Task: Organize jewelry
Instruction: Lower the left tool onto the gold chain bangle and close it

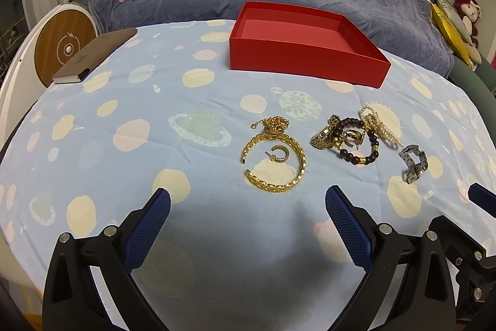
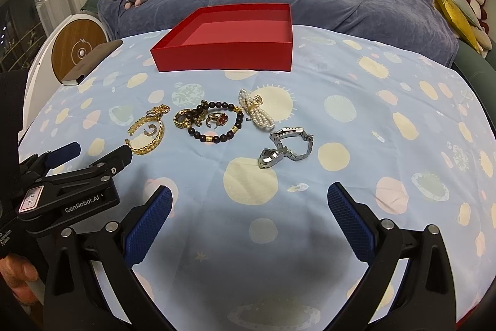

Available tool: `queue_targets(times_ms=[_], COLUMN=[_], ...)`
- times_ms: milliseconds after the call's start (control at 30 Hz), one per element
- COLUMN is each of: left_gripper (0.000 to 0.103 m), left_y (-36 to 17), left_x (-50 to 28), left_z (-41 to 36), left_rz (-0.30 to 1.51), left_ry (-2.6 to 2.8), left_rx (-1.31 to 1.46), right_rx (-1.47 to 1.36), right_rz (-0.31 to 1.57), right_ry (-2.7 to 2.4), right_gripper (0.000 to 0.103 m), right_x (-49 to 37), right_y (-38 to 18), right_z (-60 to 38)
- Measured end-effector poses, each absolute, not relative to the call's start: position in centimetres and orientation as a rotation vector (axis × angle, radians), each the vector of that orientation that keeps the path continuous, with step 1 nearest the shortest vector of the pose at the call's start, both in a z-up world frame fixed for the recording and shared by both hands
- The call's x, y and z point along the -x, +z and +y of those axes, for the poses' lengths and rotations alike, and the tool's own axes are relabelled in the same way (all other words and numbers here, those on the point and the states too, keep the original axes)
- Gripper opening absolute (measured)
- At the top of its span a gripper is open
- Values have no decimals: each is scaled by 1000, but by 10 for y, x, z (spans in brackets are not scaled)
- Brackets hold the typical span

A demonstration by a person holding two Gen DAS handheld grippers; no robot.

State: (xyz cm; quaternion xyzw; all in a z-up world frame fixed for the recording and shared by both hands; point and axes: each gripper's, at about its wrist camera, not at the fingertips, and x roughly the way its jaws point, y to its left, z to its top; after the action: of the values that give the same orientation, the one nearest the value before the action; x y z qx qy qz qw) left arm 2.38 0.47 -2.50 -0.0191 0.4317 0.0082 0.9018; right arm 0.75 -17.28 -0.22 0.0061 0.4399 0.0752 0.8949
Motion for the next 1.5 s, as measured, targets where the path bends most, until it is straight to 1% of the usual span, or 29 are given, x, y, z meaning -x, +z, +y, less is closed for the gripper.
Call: queue_targets(times_ms=[267, 433, 500, 600, 633, 700, 767, 800, 833, 1133, 1467, 1500], left_gripper=[98, 98, 96, 82, 77, 73, 63, 60, 54, 54, 53, 53], left_y=[-43, -46, -46, -50, -52, -51, -51, -51, -50, -46, -23, -20], left_x=[-43, -54, -57, -62, -63, -63, -63, -63, -62, -55, -33, -32], left_z=[-2, 3, 2, 0, -1, -2, -4, -5, -6, -5, -1, 0], left_rz=[862, 872, 870, 899, 913, 906, 903, 901, 898, 908, 862, 857], left_ry=[18, -9, -20, -46, -48, -54, -61, -65, -73, -95, -115, -116], left_rx=[-36, 9, 14, 15, 16, 14, 1, -6, -10, 11, 29, 31], right_rx=[-22, -28, -31, -41, -44, -50, -57, -60, -61, -61, -103, -105], right_rz=[932, 940, 945, 953, 954, 957, 960, 961, 962, 954, 925, 923], right_ry=[154, 161, 163, 165, 165, 164, 165, 164, 164, 159, 121, 119], right_gripper=[98, 98, 98, 98, 98, 98, 98, 98, 98, 98, 97, 95], right_x=[-16, -21, -23, -26, -27, -29, -31, -32, -32, -33, -44, -47], right_y=[-13, -18, -19, -21, -22, -22, -23, -23, -23, -22, -20, -20], right_z=[-175, -174, -173, -174, -175, -176, -178, -178, -178, -182, -202, -202])
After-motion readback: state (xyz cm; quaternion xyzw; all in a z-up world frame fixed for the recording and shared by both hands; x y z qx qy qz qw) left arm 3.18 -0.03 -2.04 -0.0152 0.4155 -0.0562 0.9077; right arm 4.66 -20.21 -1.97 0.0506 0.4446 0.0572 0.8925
